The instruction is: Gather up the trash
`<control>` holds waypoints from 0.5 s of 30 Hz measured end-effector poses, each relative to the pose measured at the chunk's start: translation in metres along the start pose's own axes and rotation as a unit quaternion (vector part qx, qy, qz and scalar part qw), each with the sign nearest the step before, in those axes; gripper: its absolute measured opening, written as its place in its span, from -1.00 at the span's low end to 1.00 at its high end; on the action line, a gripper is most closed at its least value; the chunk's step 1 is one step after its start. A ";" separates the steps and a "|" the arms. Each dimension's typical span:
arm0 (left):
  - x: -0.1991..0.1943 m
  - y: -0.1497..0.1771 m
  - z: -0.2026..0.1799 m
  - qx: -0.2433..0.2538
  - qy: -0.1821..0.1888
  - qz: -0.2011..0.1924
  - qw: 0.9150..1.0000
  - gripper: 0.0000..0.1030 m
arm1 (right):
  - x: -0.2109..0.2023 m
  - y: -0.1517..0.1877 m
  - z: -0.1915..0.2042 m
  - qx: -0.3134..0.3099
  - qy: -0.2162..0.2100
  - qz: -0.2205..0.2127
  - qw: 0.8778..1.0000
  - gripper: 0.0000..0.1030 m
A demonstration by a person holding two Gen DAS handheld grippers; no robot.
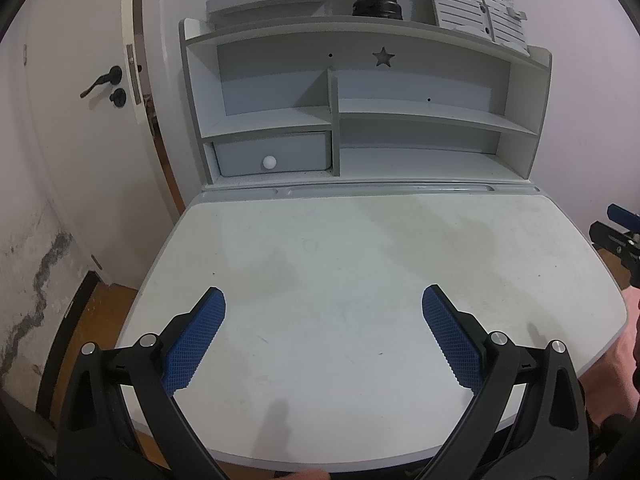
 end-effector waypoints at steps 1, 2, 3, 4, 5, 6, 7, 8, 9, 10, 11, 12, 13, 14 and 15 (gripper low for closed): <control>-0.002 0.001 -0.001 0.001 -0.002 -0.002 1.000 0.86 | 0.000 0.000 0.000 0.000 0.000 0.000 1.000 0.77; -0.003 0.001 -0.001 0.002 -0.003 -0.003 1.000 0.86 | 0.000 0.000 -0.001 0.000 0.000 0.000 1.000 0.77; -0.004 0.001 -0.002 0.003 -0.004 -0.004 1.000 0.86 | 0.000 0.000 0.000 0.000 0.000 0.000 1.000 0.77; -0.005 0.001 -0.003 0.004 -0.005 -0.005 1.000 0.86 | 0.000 0.000 0.000 -0.001 0.000 0.000 1.000 0.77; -0.005 0.002 -0.003 0.005 -0.005 -0.005 1.000 0.86 | 0.000 -0.001 -0.001 0.000 0.001 0.000 1.000 0.77; -0.005 0.002 -0.004 0.007 -0.005 -0.004 1.000 0.86 | 0.000 -0.001 -0.001 0.000 0.001 0.000 1.000 0.77; -0.006 0.002 -0.004 0.006 -0.005 -0.004 1.000 0.86 | 0.001 -0.001 -0.002 0.001 0.001 0.000 1.000 0.77; -0.006 0.002 -0.004 0.006 -0.005 -0.005 1.000 0.86 | 0.000 -0.001 -0.001 0.000 0.002 0.000 1.000 0.77; -0.006 0.002 -0.004 0.006 -0.005 -0.004 1.000 0.86 | 0.001 -0.002 -0.002 0.000 0.003 -0.001 1.000 0.77; -0.005 0.002 -0.004 0.006 -0.005 -0.002 1.000 0.86 | 0.001 -0.001 -0.002 0.000 0.003 -0.001 1.000 0.77; -0.004 0.002 -0.004 0.004 -0.005 0.000 1.000 0.86 | 0.001 -0.001 -0.002 0.000 0.003 -0.001 1.000 0.77; -0.004 0.002 -0.004 0.002 -0.003 0.001 1.000 0.86 | 0.001 -0.002 -0.002 0.001 0.004 -0.001 1.000 0.77; -0.003 0.002 -0.004 0.001 0.000 0.003 1.000 0.86 | 0.001 -0.002 -0.002 0.001 0.004 -0.001 1.000 0.77; -0.002 0.002 -0.004 0.001 0.001 0.005 1.000 0.86 | 0.002 -0.002 -0.003 0.001 0.004 0.000 1.000 0.77; -0.001 0.002 -0.004 0.000 -0.001 0.006 1.000 0.86 | 0.001 -0.002 -0.003 0.001 0.004 -0.001 1.000 0.77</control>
Point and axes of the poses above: each gripper's, at about its wrist camera, not at the fingertips, and x roughly the way its jaws point, z to its left, y to its underside, the point moved 8 cm from there along x, roughly the way its jaws point, and after that the axes turned 8 degrees about x, right-handed, at the moved point
